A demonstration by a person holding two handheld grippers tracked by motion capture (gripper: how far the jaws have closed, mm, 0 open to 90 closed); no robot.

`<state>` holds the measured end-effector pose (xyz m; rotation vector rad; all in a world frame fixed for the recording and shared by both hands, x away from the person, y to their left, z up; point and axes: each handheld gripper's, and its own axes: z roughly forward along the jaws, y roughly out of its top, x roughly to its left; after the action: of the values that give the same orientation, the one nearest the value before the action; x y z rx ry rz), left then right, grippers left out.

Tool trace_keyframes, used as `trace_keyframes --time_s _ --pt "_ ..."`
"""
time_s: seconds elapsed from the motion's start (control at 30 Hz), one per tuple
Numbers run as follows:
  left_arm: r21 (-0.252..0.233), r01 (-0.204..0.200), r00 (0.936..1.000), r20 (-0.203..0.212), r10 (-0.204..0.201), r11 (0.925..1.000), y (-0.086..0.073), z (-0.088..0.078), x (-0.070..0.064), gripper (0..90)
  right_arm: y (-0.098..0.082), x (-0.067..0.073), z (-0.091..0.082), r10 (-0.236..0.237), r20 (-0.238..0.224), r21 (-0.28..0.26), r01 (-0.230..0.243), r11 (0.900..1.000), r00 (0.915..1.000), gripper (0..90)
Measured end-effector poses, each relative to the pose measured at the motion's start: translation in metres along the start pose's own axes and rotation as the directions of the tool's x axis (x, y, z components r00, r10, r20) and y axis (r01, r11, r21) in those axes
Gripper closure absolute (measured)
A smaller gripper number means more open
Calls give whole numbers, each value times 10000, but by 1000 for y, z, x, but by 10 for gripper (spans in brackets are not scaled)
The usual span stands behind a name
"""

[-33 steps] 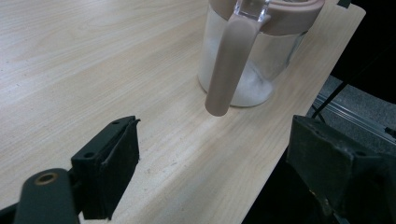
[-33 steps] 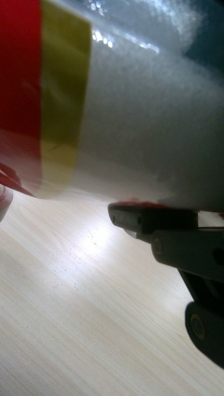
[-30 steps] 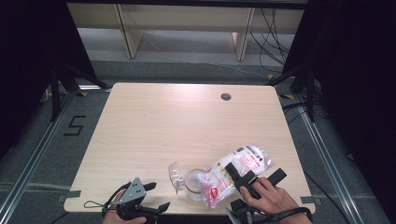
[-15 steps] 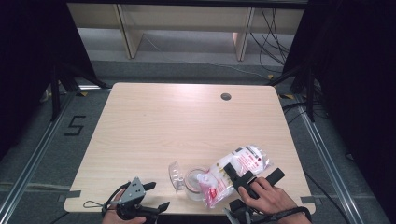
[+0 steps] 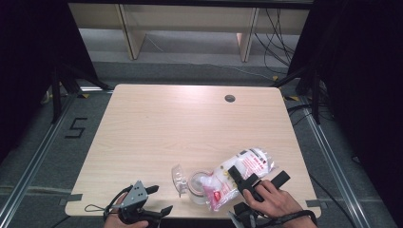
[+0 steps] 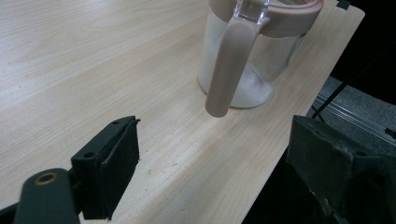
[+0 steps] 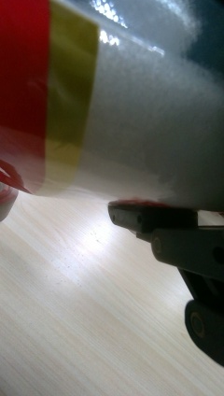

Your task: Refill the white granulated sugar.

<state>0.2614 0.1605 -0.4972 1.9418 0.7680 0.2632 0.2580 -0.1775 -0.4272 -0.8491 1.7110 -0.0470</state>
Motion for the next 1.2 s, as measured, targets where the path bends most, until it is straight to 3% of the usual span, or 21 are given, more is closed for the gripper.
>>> trace_keyframes --time_s 0.17,0.3,0.53,0.63,0.67,1.07,1.17,1.2 --pt "-86 31 10000 48 -31 10000 0 1 0 165 0 0 0 108 37 -5 -108 9999 9999 646" --pt "138 -63 10000 -59 64 9999 0 -1 0 165 -1 0 -1 111 40 7 -111 9999 9999 649" --pt "-36 -18 10000 16 18 10000 0 0 0 165 -1 0 -1 133 -36 -13 -133 9999 9999 653" --pt "138 -87 9999 -62 88 9999 0 -1 0 165 0 0 -1 116 -34 -10 -116 9999 9999 654" --pt "-46 -7 10000 25 7 10000 0 0 0 165 0 0 -1 107 24 5 -107 9999 9999 654" --pt "57 -72 10000 -1 72 10000 0 0 0 165 1 0 -2 -123 -58 44 123 9999 9999 658" --pt "-20 184 9998 17 -184 9998 -1 1 0 165 3 1 -3 -10 -104 -4 10 10000 9999 659" --pt "11 163 9999 7 -163 9999 -1 1 0 165 3 -1 -3 -164 -46 -9 164 9999 9999 660"
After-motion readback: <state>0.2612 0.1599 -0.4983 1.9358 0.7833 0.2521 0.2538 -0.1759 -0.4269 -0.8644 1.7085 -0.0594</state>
